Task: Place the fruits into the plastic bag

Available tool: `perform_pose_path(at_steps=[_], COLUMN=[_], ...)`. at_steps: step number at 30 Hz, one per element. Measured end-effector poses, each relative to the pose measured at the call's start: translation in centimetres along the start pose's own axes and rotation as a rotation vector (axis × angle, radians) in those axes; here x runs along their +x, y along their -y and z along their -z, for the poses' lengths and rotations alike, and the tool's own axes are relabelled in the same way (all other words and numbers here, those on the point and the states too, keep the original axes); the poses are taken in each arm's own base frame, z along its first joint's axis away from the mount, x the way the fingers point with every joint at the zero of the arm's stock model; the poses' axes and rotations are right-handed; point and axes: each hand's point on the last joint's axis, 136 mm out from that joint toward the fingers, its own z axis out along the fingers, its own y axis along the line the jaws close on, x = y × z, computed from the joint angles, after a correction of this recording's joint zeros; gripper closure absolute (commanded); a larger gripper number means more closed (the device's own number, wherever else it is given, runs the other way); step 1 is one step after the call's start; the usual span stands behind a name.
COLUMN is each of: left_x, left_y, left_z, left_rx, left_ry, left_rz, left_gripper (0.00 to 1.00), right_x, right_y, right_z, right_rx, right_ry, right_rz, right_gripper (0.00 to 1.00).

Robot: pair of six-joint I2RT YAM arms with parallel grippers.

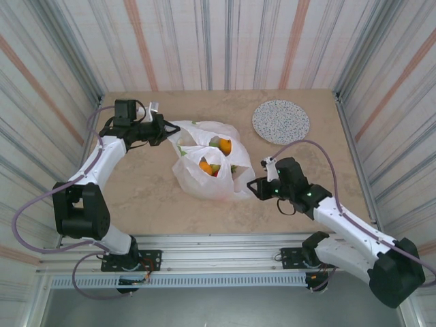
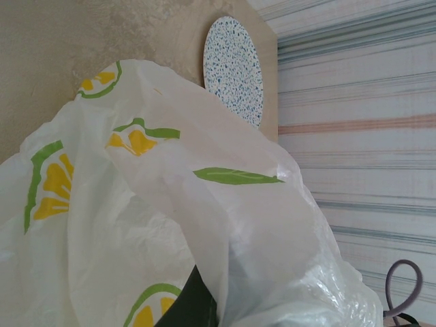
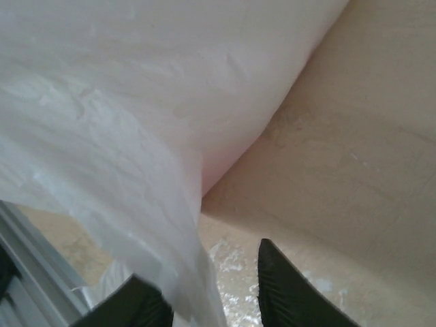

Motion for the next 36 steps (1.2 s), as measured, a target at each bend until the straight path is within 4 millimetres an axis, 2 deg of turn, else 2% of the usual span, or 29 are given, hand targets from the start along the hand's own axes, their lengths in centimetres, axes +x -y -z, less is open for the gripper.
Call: perform_pose_path(at_steps=[2,6,9,13,16,20,25,28,31,33,36], left_x=[0.0,0.3,0.4,0.0,-0.3,-0.3,-0.4,-0.4,-0.5,-0.8,-1.3], left_y=[0.0,0.0,0.7,3.0,4.6,4.8,4.3,3.1,1.8,1.5,1.3], left_z=[0.0,-0.1,0.2,1.4,2.4,2.6,2.3,1.7,1.2,1.1,1.4], left_rx=[0.000,-0.003,-0.001,0.018,0.035,0.036,0.031,0.016,-0.002,-0.007,-0.025], left_ry=[0.000,-0.011,-0.018,0.002,0.022,0.024,0.026,0.035,0.050,0.069,0.106], left_rz=[0.000,0.006,0.006,-0.029,-0.057,-0.055,-0.034,-0.002,0.036,0.046,0.033], left_gripper=[1.00,1.00,1.00,1.00,1.00,1.00,0.95,0.90,0.76,0.66,0.53], right_x=[-0.5,-3.5,-7.1,-12.1,-14.5,-16.7,-17.3,-17.4,-17.6,-17.8,-18.4], right_y=[-0.3,-1.9,-4.0,-7.2,-8.4,-7.5,-5.5,-4.2,-2.9,-2.5,-2.4], right_z=[-0.2,1.1,3.2,6.2,6.9,5.8,2.4,0.5,-0.9,-1.1,-0.2], right_rx=[-0.002,-0.014,-0.038,-0.088,-0.112,-0.096,-0.076,-0.071,-0.061,-0.054,-0.039], right_ry=[0.002,0.048,0.116,0.199,0.217,0.202,0.134,0.092,0.064,0.056,0.067], right_rz=[-0.008,0.003,0.020,0.045,0.046,0.013,-0.033,-0.063,-0.087,-0.091,-0.071], right_gripper=[1.00,1.00,1.00,1.00,1.00,1.00,0.99,0.89,0.74,0.63,0.50])
